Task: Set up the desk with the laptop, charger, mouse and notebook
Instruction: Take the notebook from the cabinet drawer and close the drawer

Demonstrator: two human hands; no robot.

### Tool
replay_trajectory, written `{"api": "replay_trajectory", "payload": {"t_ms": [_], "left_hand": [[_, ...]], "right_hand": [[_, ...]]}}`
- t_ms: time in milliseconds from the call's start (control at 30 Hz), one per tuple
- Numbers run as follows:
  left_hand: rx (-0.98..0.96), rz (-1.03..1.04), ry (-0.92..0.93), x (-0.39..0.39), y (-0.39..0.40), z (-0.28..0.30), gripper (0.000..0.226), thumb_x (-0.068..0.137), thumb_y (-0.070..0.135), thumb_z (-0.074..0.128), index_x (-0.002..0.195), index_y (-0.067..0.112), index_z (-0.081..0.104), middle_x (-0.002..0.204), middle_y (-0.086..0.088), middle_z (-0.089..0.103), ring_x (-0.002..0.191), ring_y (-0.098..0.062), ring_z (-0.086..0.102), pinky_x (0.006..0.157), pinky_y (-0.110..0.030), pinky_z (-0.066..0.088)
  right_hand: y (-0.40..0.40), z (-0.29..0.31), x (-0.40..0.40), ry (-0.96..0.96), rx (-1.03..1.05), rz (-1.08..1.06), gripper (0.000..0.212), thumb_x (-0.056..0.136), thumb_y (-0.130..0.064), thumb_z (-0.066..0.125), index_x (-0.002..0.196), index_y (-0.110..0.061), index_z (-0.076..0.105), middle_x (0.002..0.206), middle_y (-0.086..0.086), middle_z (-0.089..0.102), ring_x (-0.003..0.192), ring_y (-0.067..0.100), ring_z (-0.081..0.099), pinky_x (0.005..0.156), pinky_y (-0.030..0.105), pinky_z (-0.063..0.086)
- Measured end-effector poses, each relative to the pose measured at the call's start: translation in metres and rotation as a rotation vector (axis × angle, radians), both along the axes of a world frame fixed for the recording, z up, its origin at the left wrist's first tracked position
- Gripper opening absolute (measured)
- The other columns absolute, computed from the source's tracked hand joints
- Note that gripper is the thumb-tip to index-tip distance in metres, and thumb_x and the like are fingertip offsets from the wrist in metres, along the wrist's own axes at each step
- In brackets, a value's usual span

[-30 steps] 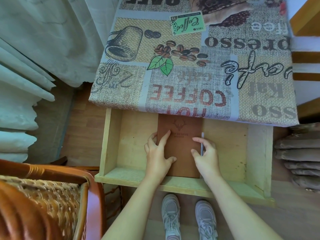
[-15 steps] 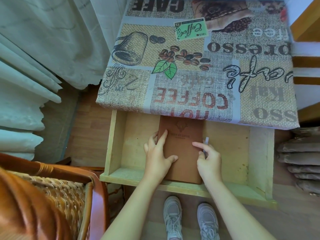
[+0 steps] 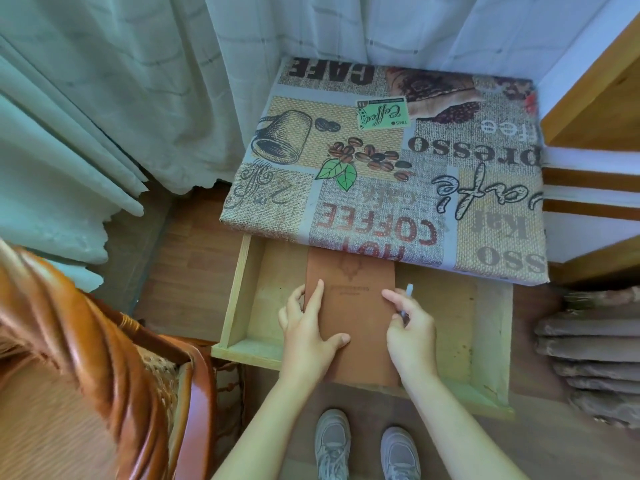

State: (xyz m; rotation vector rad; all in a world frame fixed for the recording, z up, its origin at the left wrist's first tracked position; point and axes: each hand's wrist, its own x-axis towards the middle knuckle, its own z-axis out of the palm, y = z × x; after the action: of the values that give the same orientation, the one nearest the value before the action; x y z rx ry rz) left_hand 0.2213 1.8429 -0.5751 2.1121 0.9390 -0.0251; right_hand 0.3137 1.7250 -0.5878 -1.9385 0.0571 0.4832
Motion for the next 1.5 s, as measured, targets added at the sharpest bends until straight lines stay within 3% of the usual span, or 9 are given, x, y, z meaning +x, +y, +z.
{"api": "replay_trajectory", "payload": {"t_ms": [133, 300, 533, 967, 1100, 1200, 1267, 1367, 1500], "left_hand": [[0.021, -0.014, 0.021, -0.015, -0.005, 0.017, 0.098, 0.071, 0.027, 0.082, 0.150, 0.030, 0.024, 0.150, -0.003, 0.018, 0.131, -0.017, 0.016, 0.109, -0.022, 0.016], [0.087, -0.040, 0.036, -0.032, -0.009, 0.033, 0.100, 0.073, 0.030, 0.081, 0.150, 0.035, 0.019, 0.151, -0.001, 0.015, 0.131, -0.017, 0.014, 0.108, -0.022, 0.017], [0.154, -0.019, -0.020, -0.027, -0.010, 0.059, 0.100, 0.070, 0.033, 0.082, 0.149, 0.039, 0.021, 0.151, -0.001, 0.017, 0.130, -0.019, 0.017, 0.108, -0.023, 0.018], [0.245, -0.149, -0.116, 0.146, 0.042, 0.095, 0.104, 0.065, 0.041, 0.084, 0.150, 0.034, 0.024, 0.153, -0.011, 0.013, 0.137, -0.027, 0.012, 0.112, -0.037, 0.022], [0.279, -0.188, -0.102, 0.186, 0.056, 0.084, 0.109, 0.063, 0.042, 0.085, 0.151, 0.034, 0.020, 0.154, -0.011, 0.011, 0.138, -0.026, 0.009, 0.109, -0.040, 0.028], [0.271, -0.209, -0.070, 0.203, 0.067, 0.070, 0.110, 0.063, 0.044, 0.085, 0.151, 0.033, 0.020, 0.153, -0.012, 0.011, 0.138, -0.027, 0.009, 0.109, -0.041, 0.028], [0.258, -0.232, -0.055, 0.209, 0.074, 0.062, 0.111, 0.062, 0.046, 0.085, 0.151, 0.033, 0.021, 0.153, -0.013, 0.013, 0.138, -0.028, 0.009, 0.110, -0.043, 0.026], [0.237, -0.246, -0.029, 0.212, 0.083, 0.052, 0.112, 0.060, 0.053, 0.083, 0.151, 0.032, 0.021, 0.153, -0.010, 0.016, 0.139, -0.025, 0.011, 0.110, -0.044, 0.028], [0.225, -0.234, -0.032, 0.207, 0.089, 0.045, 0.111, 0.061, 0.060, 0.079, 0.151, 0.030, 0.023, 0.153, -0.007, 0.021, 0.139, -0.022, 0.015, 0.109, -0.039, 0.027]], "right_hand": [[-0.007, 0.013, -0.015, 0.029, -0.024, 0.033, 0.050, 0.082, 0.018, 0.038, 0.106, -0.014, 0.069, 0.125, 0.003, 0.057, 0.120, 0.014, 0.051, 0.106, 0.025, 0.034], [-0.015, 0.025, -0.039, 0.031, 0.001, 0.050, 0.053, 0.084, 0.018, 0.038, 0.107, -0.019, 0.068, 0.136, 0.007, 0.053, 0.128, 0.019, 0.047, 0.110, 0.040, 0.036], [-0.015, 0.060, -0.031, -0.072, 0.063, 0.053, 0.052, 0.087, 0.017, 0.035, 0.108, -0.016, 0.069, 0.138, 0.005, 0.050, 0.129, 0.004, 0.039, 0.112, 0.037, 0.033], [0.036, 0.088, 0.137, -0.280, 0.054, 0.000, 0.052, 0.084, 0.015, 0.035, 0.116, -0.014, 0.065, 0.147, 0.006, 0.041, 0.129, 0.019, 0.045, 0.109, 0.040, 0.037], [0.051, 0.075, 0.178, -0.256, 0.039, 0.035, 0.055, 0.083, 0.012, 0.036, 0.119, -0.019, 0.063, 0.120, 0.006, 0.050, 0.103, 0.017, 0.046, 0.101, 0.038, 0.041], [0.058, 0.064, 0.191, -0.196, 0.049, 0.066, 0.054, 0.085, 0.011, 0.038, 0.120, -0.023, 0.061, 0.140, 0.004, 0.047, 0.109, 0.018, 0.052, 0.092, 0.035, 0.049], [0.059, 0.058, 0.193, -0.154, 0.063, 0.090, 0.047, 0.088, 0.006, 0.047, 0.124, -0.021, 0.059, 0.136, 0.000, 0.048, 0.108, 0.012, 0.048, 0.091, 0.036, 0.050], [0.057, 0.049, 0.195, -0.213, 0.031, 0.161, 0.045, 0.083, -0.007, 0.066, 0.125, -0.023, 0.058, 0.131, -0.005, 0.048, 0.121, 0.011, 0.042, 0.104, 0.043, 0.042], [0.051, 0.039, 0.188, -0.303, -0.092, 0.263, 0.052, 0.081, -0.021, 0.070, 0.131, -0.026, 0.052, 0.150, -0.003, 0.033, 0.136, 0.016, 0.025, 0.113, 0.034, 0.022]]}}
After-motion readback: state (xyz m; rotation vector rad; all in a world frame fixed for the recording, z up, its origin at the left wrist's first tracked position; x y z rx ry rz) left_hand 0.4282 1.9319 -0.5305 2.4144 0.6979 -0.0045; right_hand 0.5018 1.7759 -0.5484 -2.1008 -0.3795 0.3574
